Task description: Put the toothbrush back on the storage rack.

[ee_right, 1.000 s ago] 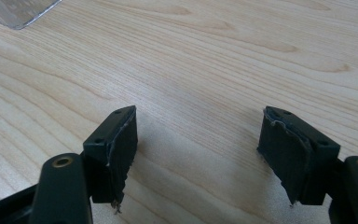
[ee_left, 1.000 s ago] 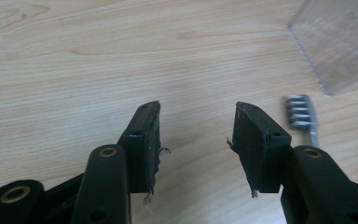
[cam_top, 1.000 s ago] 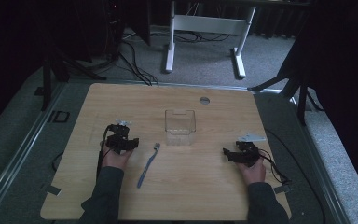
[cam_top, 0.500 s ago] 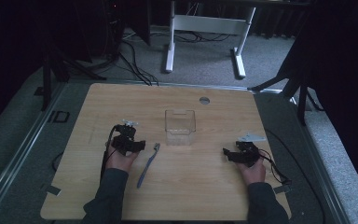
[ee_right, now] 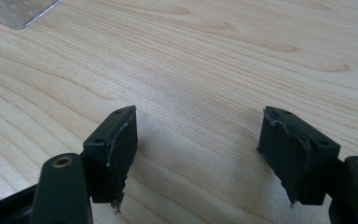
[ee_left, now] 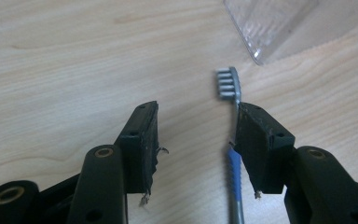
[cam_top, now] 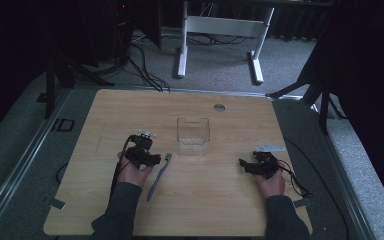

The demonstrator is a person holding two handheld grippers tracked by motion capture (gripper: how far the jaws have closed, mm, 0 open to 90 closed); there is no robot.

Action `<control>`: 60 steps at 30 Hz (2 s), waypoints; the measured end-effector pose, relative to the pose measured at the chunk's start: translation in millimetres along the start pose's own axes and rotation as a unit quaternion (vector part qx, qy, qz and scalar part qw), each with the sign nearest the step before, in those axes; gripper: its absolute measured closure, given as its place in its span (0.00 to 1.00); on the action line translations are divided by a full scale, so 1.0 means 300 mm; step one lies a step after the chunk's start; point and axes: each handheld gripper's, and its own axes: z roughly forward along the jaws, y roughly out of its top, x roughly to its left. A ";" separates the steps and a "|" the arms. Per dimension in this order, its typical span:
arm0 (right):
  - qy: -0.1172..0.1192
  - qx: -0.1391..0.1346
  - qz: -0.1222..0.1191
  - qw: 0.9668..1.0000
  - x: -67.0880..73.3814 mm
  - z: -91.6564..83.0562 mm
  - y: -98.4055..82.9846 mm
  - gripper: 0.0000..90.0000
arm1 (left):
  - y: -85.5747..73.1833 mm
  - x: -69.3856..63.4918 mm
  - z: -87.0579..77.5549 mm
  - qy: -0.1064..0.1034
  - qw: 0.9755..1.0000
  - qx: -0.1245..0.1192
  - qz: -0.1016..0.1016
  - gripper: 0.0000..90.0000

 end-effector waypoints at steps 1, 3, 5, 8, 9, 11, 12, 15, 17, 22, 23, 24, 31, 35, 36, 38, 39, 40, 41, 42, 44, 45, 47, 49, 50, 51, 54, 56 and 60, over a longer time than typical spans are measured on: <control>0.000 0.000 0.000 1.000 0.000 0.000 0.000 0.31 | 0.000 -0.005 0.003 -0.001 1.000 0.003 0.002 0.55; 0.000 0.000 0.000 1.000 0.000 0.000 0.000 0.31 | 0.000 -0.014 0.008 -0.003 1.000 0.009 0.006 0.55; 0.000 0.000 0.000 1.000 0.000 0.000 0.000 0.31 | 0.002 -0.020 0.011 -0.005 1.000 0.016 0.010 0.54; 0.000 0.000 0.000 1.000 0.000 0.000 0.000 0.31 | 0.006 -0.026 0.014 -0.009 0.999 0.027 0.014 0.54; 0.000 0.000 0.000 1.000 0.000 0.000 0.000 0.31 | 0.007 -0.025 0.014 -0.010 0.999 0.031 0.015 0.54; 0.000 0.000 0.000 1.000 0.000 0.000 0.000 0.31 | 0.010 -0.024 0.017 -0.012 0.999 0.041 0.013 0.54; 0.000 0.000 0.000 1.000 0.000 0.000 0.000 0.31 | 0.012 -0.023 0.021 -0.010 0.999 0.048 0.013 0.53; 0.000 0.000 0.000 1.000 0.000 0.000 0.000 0.31 | 0.016 -0.023 0.030 -0.021 0.998 0.064 0.009 0.53; 0.000 0.000 0.000 1.000 0.000 0.000 0.000 0.31 | 0.020 -0.030 0.034 -0.022 0.997 0.072 0.011 0.53; 0.000 0.000 0.000 1.000 0.000 0.000 0.000 0.31 | 0.028 -0.039 0.043 -0.018 0.996 0.090 0.022 0.53; 0.000 0.000 0.000 1.000 0.000 0.000 0.000 0.31 | 0.029 -0.040 0.045 -0.018 0.995 0.092 0.023 0.54; 0.000 0.000 0.000 1.000 0.000 0.000 0.000 0.31 | 0.030 -0.042 0.047 -0.018 0.995 0.097 0.024 0.54; 0.000 0.000 0.000 1.000 0.000 0.000 0.000 0.31 | 0.037 -0.052 0.057 -0.024 0.992 0.121 0.034 0.54; 0.000 0.000 0.000 1.000 0.000 0.000 0.000 0.31 | 0.042 -0.049 0.060 -0.024 0.991 0.128 0.032 0.54; 0.000 0.000 0.000 1.000 0.000 0.000 0.000 0.31 | 0.042 -0.049 0.061 -0.025 0.991 0.130 0.032 0.54; 0.000 0.000 0.000 1.000 0.000 0.000 0.000 0.31 | 0.043 -0.048 0.064 -0.025 0.990 0.133 0.033 0.54; 0.000 0.000 0.000 1.000 0.000 0.000 0.000 0.31 | 0.043 -0.048 0.065 -0.026 0.990 0.134 0.033 0.54; 0.000 0.000 0.000 1.000 0.000 0.000 0.000 0.31 | 0.043 -0.048 0.067 -0.028 0.990 0.137 0.034 0.54; 0.000 0.000 0.000 1.000 0.000 0.000 0.000 0.31 | 0.044 -0.047 0.068 -0.029 0.989 0.140 0.035 0.54; 0.000 0.000 0.000 1.000 0.000 0.000 0.000 0.31 | 0.043 -0.048 0.069 -0.030 0.989 0.142 0.035 0.54; 0.000 0.000 0.000 1.000 0.000 0.000 0.000 0.31 | 0.042 -0.050 0.071 -0.033 0.988 0.148 0.037 0.54; 0.000 0.000 0.000 1.000 0.000 0.000 0.000 0.31 | 0.042 -0.051 0.073 -0.035 0.987 0.151 0.037 0.54; 0.000 0.000 0.000 1.000 0.000 0.000 0.000 0.31 | 0.043 -0.052 0.076 -0.037 0.986 0.157 0.038 0.56; 0.000 0.000 0.000 1.000 0.000 0.000 0.000 0.31 | 0.044 -0.055 0.080 -0.038 0.985 0.162 0.041 0.57; 0.000 0.000 0.000 1.000 0.000 0.000 0.000 0.31 | 0.044 -0.056 0.082 -0.039 0.985 0.165 0.043 0.57; 0.000 0.000 0.000 1.000 0.000 0.000 0.000 0.31 | 0.044 -0.057 0.084 -0.039 0.984 0.168 0.044 0.57; 0.000 0.000 0.000 1.000 0.000 0.000 0.000 0.31 | 0.047 -0.059 0.086 -0.037 0.983 0.172 0.047 0.57; 0.000 0.000 0.000 1.000 0.000 0.000 0.000 0.31 | 0.047 -0.060 0.088 -0.035 0.982 0.177 0.051 0.58; 0.000 0.000 0.000 1.000 0.000 0.000 0.000 0.31 | 0.049 -0.061 0.095 -0.029 0.981 0.185 0.052 0.60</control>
